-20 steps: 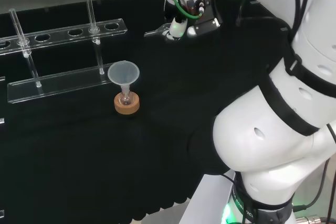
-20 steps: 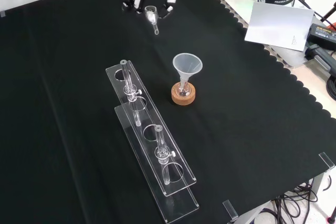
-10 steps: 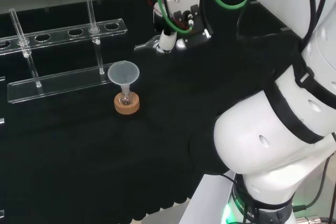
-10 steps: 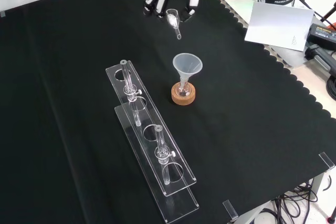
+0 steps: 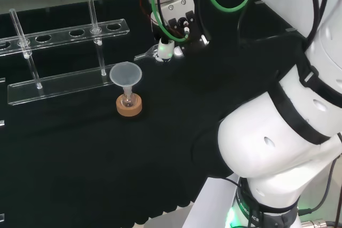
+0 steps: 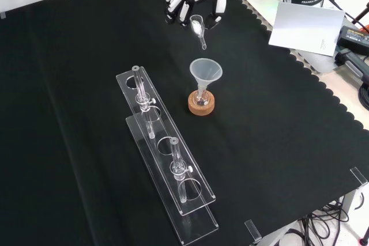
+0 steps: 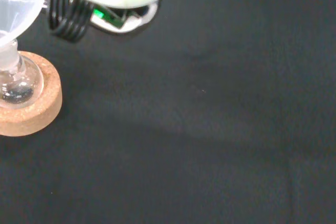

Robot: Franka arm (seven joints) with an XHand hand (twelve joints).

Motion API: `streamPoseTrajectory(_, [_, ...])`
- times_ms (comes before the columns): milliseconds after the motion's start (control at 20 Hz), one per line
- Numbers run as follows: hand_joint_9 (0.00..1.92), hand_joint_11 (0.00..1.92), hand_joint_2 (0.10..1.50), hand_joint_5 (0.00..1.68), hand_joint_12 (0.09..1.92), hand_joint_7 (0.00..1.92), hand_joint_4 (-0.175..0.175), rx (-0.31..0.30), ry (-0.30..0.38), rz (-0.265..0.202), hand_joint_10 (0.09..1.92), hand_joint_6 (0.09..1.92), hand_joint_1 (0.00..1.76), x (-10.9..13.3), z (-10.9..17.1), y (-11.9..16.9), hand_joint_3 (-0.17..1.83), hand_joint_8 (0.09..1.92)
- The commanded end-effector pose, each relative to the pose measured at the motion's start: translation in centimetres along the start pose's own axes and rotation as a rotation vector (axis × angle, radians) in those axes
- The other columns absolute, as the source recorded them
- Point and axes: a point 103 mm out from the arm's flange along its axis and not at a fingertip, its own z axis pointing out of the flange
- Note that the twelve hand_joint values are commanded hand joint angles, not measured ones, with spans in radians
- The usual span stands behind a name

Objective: Pour all the NaCl from the weighing funnel into the round-bottom flask.

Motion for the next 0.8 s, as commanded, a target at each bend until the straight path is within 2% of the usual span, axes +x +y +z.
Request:
streamPoseTrajectory(50, [0.78, 0.65, 0.63, 1.27, 1.17, 0.48, 0.175, 0.022, -0.046, -0.003, 0.47, 0.69, 1.12, 0.9, 0.2, 0.5, 0.69, 0.65])
streamPoseTrajectory(450, [0.78, 0.65, 0.64, 1.27, 1.16, 0.48, 0.175, 0.065, -0.114, 0.015, 0.47, 0.69, 1.12, 2.2, 0.3, 1.1, 0.69, 0.65])
streamPoseTrajectory(800, [0.78, 0.66, 0.64, 1.27, 1.16, 0.48, 0.175, 0.068, -0.164, 0.029, 0.47, 0.7, 1.12, 2.8, -0.1, 1.3, 0.69, 0.65])
